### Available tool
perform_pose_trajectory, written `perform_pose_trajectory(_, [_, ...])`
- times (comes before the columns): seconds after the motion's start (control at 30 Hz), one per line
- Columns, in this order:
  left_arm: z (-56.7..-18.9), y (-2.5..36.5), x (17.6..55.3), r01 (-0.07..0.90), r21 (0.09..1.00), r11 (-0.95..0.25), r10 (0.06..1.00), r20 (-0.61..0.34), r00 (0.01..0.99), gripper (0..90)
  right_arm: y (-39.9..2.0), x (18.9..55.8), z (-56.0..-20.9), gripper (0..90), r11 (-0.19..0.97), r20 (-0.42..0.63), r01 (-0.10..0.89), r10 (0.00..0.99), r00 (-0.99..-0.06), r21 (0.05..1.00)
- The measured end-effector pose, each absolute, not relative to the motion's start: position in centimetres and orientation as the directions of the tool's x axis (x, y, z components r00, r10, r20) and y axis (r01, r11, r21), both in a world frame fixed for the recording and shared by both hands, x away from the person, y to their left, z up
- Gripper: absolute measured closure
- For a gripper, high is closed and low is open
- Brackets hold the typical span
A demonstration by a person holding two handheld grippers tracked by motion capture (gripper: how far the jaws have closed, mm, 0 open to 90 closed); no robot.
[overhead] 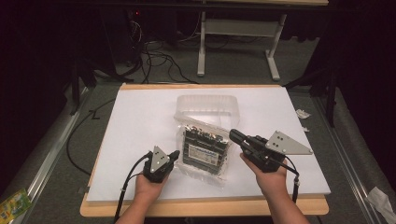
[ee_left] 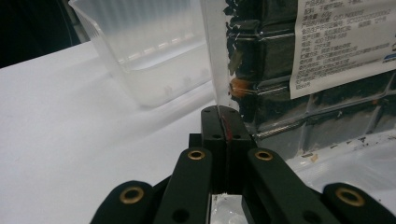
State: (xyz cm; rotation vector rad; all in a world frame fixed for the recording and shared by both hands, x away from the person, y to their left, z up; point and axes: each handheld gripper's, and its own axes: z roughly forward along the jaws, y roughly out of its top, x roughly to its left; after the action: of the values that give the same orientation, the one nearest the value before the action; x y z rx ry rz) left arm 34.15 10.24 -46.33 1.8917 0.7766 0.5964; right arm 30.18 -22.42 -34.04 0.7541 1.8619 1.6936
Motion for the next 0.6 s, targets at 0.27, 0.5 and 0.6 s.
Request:
perform_pose_trajectory(0.27, [-46.3,10.2,34.2,0.267,0.907,-0.325,0.734,0.064,0.676,90.0,-23.0,29.7,-33.1,49.7,0.021,0.037,0.068,0.667,-0.745,0.997])
perform_pose_trajectory(0.5, [-46.3,10.2,34.3,0.271,0.906,-0.325,0.734,0.061,0.676,90.0,-23.2,29.1,-32.9,32.3,0.028,0.041,0.081,0.666,-0.745,0.996])
perform_pose_trajectory(0.6, [-46.3,10.2,34.3,0.272,0.906,-0.325,0.734,0.061,0.676,90.0,-23.6,29.0,-33.3,25.2,0.038,0.045,0.096,0.673,-0.738,0.995])
